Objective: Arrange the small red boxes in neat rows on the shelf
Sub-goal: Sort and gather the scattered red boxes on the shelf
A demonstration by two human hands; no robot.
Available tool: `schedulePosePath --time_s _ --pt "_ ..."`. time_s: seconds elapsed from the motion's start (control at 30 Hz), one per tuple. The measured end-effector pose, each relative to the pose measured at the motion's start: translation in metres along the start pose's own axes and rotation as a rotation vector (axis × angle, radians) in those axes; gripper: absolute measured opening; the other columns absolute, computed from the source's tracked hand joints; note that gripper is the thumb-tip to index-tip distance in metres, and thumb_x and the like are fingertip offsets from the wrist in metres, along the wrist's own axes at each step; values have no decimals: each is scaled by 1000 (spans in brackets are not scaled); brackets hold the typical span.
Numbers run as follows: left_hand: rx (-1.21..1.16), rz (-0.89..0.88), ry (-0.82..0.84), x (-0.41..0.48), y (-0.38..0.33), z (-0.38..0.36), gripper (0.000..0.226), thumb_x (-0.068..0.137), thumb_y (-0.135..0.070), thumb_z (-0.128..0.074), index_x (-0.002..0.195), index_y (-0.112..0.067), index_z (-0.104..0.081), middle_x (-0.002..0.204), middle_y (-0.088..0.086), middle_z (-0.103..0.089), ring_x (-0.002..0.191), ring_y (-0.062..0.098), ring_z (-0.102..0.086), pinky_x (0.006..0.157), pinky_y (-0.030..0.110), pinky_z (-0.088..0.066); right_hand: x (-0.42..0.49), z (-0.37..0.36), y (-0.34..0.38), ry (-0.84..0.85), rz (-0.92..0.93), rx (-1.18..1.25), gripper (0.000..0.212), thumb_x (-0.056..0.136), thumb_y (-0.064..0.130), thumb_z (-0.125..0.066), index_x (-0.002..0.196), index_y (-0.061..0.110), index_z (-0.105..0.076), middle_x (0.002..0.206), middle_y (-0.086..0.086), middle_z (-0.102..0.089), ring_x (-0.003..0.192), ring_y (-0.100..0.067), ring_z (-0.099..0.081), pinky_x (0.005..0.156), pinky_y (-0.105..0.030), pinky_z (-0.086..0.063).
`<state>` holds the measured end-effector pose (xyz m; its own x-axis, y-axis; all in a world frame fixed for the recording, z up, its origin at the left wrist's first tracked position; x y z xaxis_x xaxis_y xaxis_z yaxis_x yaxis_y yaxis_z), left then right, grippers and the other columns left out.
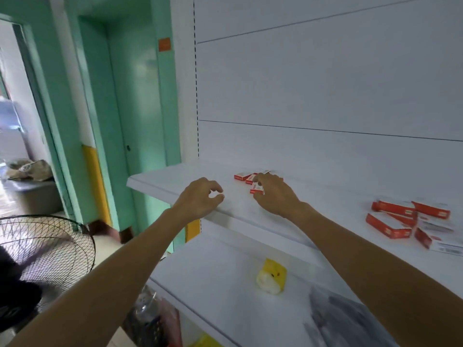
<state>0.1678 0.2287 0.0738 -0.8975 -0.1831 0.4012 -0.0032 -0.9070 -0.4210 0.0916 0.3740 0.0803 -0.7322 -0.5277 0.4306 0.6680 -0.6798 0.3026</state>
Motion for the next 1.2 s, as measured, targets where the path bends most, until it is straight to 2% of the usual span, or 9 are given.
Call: schedulePosePath --time_s 0.23,0.5,0.63,0.73,0.83,0.93,1.03,1.2 --pt "-24 -58 48 59 21 -29 24 86 -26 -59 108 -18 -63 111 6 -57 100 18 -54 82 21 -36 58 -16 -23 0 -38 -87 37 89 22 -51 124 10 -48 119 -12 -55 112 -27 -48 90 -36 -40" --pt "-63 -135 83 133 34 -61 27 85 -25 -60 112 -19 -61 114 6 -57 103 18 -54 84 21 -36 123 -32 -62 -17 -146 -58 38 89 22 -50 125 10 -47 122 -13 -55 111 -27 -52 90 -36 -42" --pt "-74 -140 124 166 46 -82 33 85 -29 -60 117 -22 -57 117 7 -55 106 20 -52 89 28 -40 139 -49 -78 30 -206 -111 37 90 25 -49 125 13 -48 124 -10 -54 111 -25 -52 88 -34 -41" --pt "-72 -170 171 192 49 -98 44 84 -37 -61 125 -24 -51 122 9 -55 111 23 -52 91 34 -42 148 -51 -89 4 -270 -122 33 93 30 -46 122 14 -51 121 -9 -57 109 -25 -53 90 -36 -43" --pt "-92 -243 274 209 42 -119 54 81 -46 -62 129 -26 -46 122 7 -56 111 24 -53 89 35 -43 146 -58 -99 12 -364 -127 31 92 34 -47 115 16 -56 117 -8 -60 103 -23 -56 88 -37 -47" --pt "-92 -327 341 215 36 -133 52 78 -51 -63 122 -24 -56 115 6 -61 104 24 -57 84 34 -46 140 -68 -109 56 -469 -130 29 89 38 -50 106 17 -60 111 -6 -64 94 -21 -60 79 -33 -48" --pt "-109 -384 338 220 37 -134 48 77 -48 -66 114 -19 -63 110 9 -60 100 25 -57 78 30 -42 138 -75 -108 78 -544 -187 35 87 47 -50 105 19 -61 108 -6 -64 90 -21 -61 78 -33 -47" --pt "-167 -417 339 225 54 -128 31 76 -36 -71 100 -17 -65 108 11 -59 100 26 -55 75 27 -37 144 -85 -100 52 -608 -322 40 80 57 -53 92 19 -54 103 -4 -61 82 -19 -49 80 -36 -36"
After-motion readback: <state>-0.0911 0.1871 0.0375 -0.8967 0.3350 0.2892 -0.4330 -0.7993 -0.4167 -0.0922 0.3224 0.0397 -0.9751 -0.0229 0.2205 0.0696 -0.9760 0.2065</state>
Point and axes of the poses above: each hand's wrist, its own x-axis towards the middle knuckle, its own z-axis out of the back of the hand, y = z × x, the point moved 10 cm from there along x, towards the middle knuckle
